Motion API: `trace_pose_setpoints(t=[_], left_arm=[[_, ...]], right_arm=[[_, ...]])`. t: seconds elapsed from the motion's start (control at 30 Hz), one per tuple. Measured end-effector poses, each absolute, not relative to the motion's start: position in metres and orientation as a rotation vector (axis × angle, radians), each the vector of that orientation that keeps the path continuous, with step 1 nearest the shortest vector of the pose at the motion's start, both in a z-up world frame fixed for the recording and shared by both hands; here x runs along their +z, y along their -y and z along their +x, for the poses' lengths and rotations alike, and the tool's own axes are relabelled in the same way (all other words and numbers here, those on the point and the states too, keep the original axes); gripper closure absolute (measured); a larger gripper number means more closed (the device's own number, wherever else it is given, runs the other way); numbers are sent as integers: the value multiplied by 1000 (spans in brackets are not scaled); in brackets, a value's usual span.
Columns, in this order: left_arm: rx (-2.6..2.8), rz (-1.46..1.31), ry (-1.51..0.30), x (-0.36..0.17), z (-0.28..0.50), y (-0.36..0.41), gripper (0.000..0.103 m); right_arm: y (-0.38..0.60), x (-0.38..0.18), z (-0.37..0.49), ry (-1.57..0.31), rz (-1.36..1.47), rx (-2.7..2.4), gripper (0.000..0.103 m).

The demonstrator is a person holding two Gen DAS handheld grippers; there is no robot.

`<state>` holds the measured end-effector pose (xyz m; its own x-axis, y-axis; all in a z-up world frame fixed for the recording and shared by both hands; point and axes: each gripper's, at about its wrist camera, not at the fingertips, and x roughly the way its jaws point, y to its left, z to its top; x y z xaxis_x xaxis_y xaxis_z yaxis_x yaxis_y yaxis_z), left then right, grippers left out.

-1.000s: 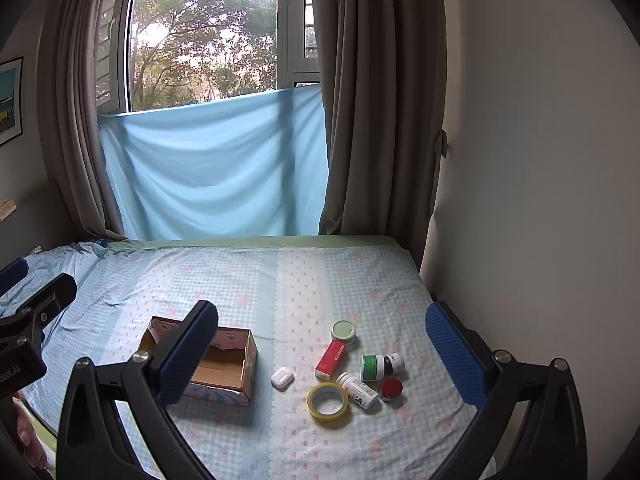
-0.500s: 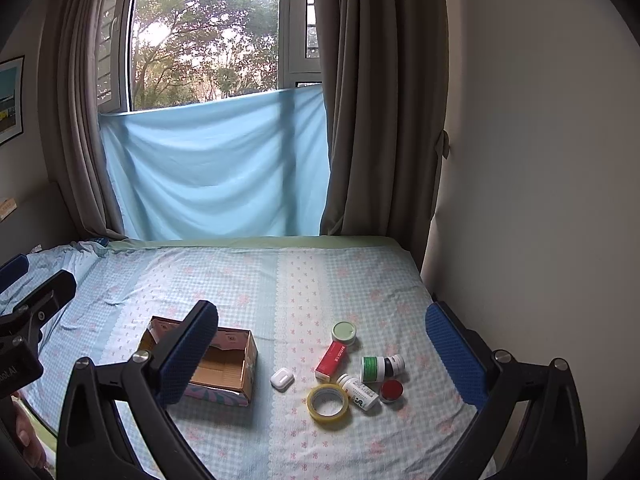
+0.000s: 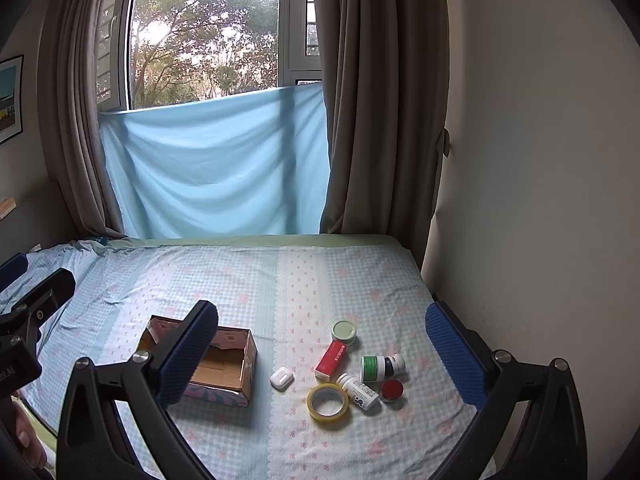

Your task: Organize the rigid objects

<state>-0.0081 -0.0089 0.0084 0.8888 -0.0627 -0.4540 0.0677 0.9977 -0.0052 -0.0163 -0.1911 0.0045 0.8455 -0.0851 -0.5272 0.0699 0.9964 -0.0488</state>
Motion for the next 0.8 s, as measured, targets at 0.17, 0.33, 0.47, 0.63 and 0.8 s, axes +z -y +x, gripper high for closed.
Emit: trace_pose_setpoints(t=[0.17,0.33,0.47,0.63,0.8], left_arm=[[-82,12,-484,6,-5,10,0],[-126,9,-540,-12,6,18,0],[-183,23,-645,-46,23,35,0],[-278,52,-774,-104,44,68,0],[-351,103,-901,-176,67,105,0]], right_arm=[[191,5,-14,-572,-28,-79,0],[198,0,-15,-581,-19,-97,0],[216,-16,-13,-627,-3,-124,0],[247,-49,-2,-722,13,-172,0],[286,-92,18,-802,20,-207,0]])
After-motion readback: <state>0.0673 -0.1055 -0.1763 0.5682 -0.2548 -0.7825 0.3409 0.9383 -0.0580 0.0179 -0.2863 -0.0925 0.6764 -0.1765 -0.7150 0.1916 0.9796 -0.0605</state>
